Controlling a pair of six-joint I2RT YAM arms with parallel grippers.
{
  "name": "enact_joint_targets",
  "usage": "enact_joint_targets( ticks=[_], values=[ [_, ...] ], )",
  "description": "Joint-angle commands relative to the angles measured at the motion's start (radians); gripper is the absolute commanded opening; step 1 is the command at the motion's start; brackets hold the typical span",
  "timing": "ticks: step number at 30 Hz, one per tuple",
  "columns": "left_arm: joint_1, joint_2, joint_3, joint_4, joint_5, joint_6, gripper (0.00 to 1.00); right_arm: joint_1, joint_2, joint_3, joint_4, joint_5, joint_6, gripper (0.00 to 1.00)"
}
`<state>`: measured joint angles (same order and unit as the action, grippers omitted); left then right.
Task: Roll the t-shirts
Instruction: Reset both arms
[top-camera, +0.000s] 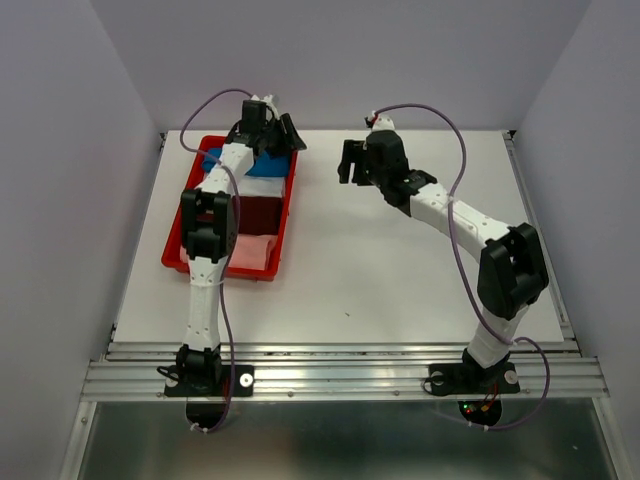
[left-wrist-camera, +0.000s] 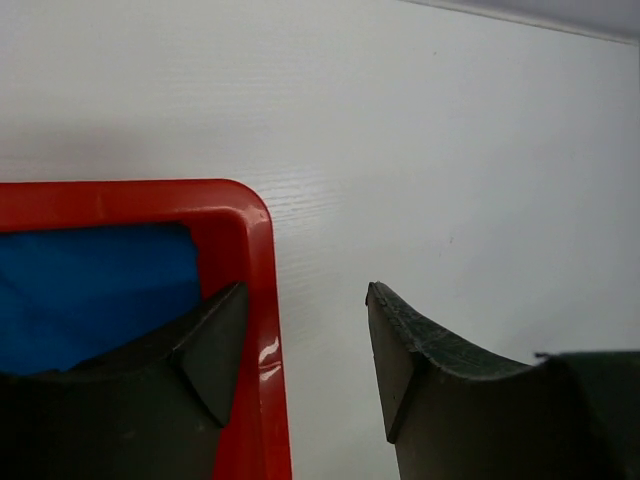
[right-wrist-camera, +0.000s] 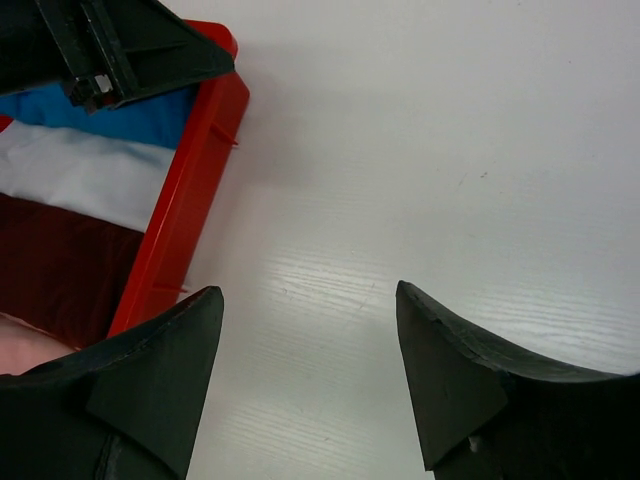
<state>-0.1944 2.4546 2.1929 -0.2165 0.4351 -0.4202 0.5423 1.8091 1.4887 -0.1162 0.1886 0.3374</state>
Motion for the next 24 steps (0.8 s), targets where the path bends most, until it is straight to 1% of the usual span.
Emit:
enact_joint_targets(
  ticks=[1,3,4,6,7,9,12,15,16,18,19,22,24],
  values=[
    [0.001,-0.222,0.054,0.025,0.036,0.027,0.61,-0.007,-0.076,-0.025,-0.002,0.057,0.021,0.78],
    [0.001,-0.259,0.041,0.014,0.030,0.041,0.61,-0.007,-0.094,-0.036,-0.025,0.090,0.038,0.88],
    [0.000,-0.296,0.022,0.008,0.016,0.049,0.62,-0.007,-0.099,-0.047,-0.037,0.132,0.055,0.93],
    [0.001,-0.336,0.004,-0.012,-0.004,0.072,0.63,-0.007,-0.117,-0.056,-0.079,0.176,0.074,1.00],
    [0.000,-0.382,-0.008,-0.020,-0.016,0.083,0.64,-0.007,-0.123,-0.074,-0.089,0.220,0.081,1.00],
    [-0.004,-0.434,-0.065,-0.035,-0.058,0.116,0.66,-0.007,-0.151,-0.099,-0.111,0.262,0.103,1.00],
    [-0.010,-0.570,-0.151,-0.063,-0.117,0.162,0.71,-0.007,-0.194,-0.154,-0.143,0.375,0.143,1.00],
    [-0.014,-0.649,-0.248,-0.093,-0.173,0.182,0.74,-0.007,-0.229,-0.206,-0.192,0.437,0.181,1.00],
    [-0.014,-0.702,-0.304,-0.099,-0.189,0.184,0.75,-0.007,-0.256,-0.218,-0.206,0.462,0.186,1.00],
    [-0.014,-0.793,-0.369,-0.104,-0.229,0.181,0.75,-0.007,-0.290,-0.264,-0.243,0.485,0.201,1.00],
    [-0.014,-0.793,-0.402,-0.101,-0.237,0.178,0.76,-0.007,-0.309,-0.284,-0.253,0.492,0.206,1.00],
    [-0.014,-0.943,-0.604,-0.066,-0.260,0.149,0.76,-0.007,-0.396,-0.363,-0.295,0.521,0.241,1.00],
    [-0.014,-0.999,-0.682,-0.037,-0.259,0.112,0.76,-0.007,-0.464,-0.402,-0.324,0.525,0.255,1.00]
  ],
)
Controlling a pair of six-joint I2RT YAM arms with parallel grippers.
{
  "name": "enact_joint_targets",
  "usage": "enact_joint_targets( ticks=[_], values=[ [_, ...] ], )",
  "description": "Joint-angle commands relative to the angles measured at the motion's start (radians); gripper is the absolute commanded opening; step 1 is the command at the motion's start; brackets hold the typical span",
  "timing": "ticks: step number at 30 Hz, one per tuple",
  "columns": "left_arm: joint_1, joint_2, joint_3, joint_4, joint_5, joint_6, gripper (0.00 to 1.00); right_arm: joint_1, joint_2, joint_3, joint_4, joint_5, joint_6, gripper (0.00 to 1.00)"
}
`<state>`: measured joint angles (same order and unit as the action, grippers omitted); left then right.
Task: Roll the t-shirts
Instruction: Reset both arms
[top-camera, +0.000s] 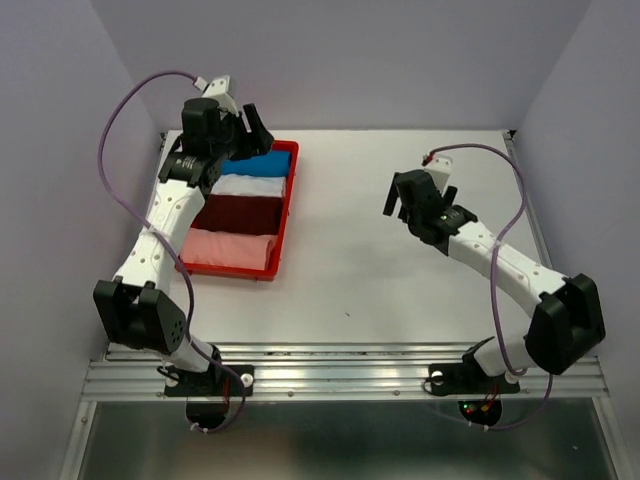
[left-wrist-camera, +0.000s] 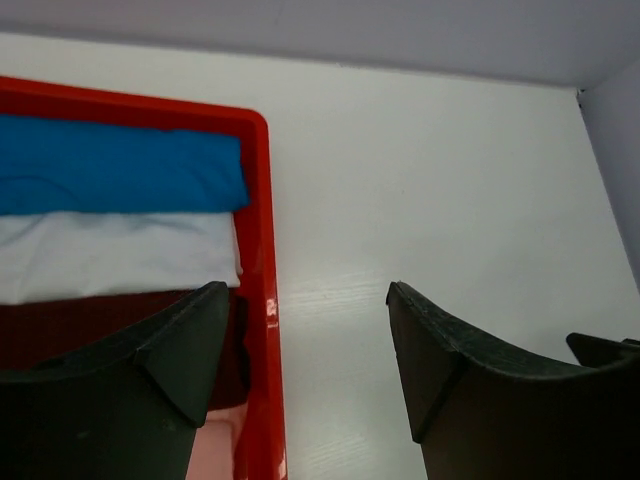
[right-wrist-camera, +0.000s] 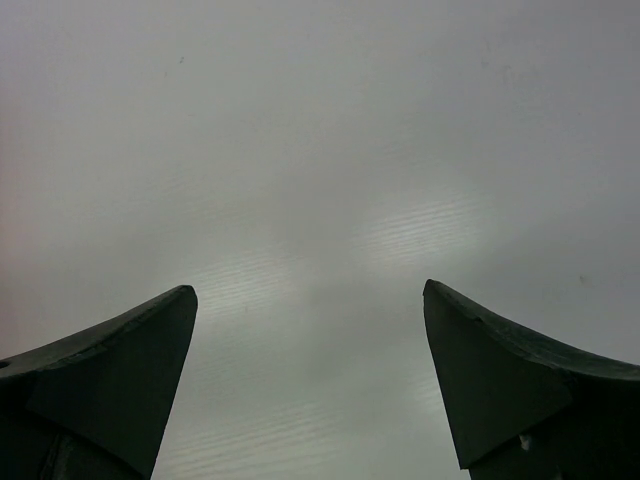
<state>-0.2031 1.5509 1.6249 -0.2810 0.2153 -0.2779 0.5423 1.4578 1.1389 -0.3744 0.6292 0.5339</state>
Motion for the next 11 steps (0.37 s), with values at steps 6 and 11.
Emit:
enact_joint_targets(
  ticks=[6,11],
  values=[
    [-0.021,-0.293,-0.379,0.086,-0.024,-0.078,0.76,-0.007,-0.249,-0.195,-0.141,0.121,0.127,1.00],
    [-0.028,-0.394,-0.534,0.089,-0.070,-0.121,0.76,-0.007,-0.355,-0.296,-0.175,0.130,0.164,1.00]
  ],
)
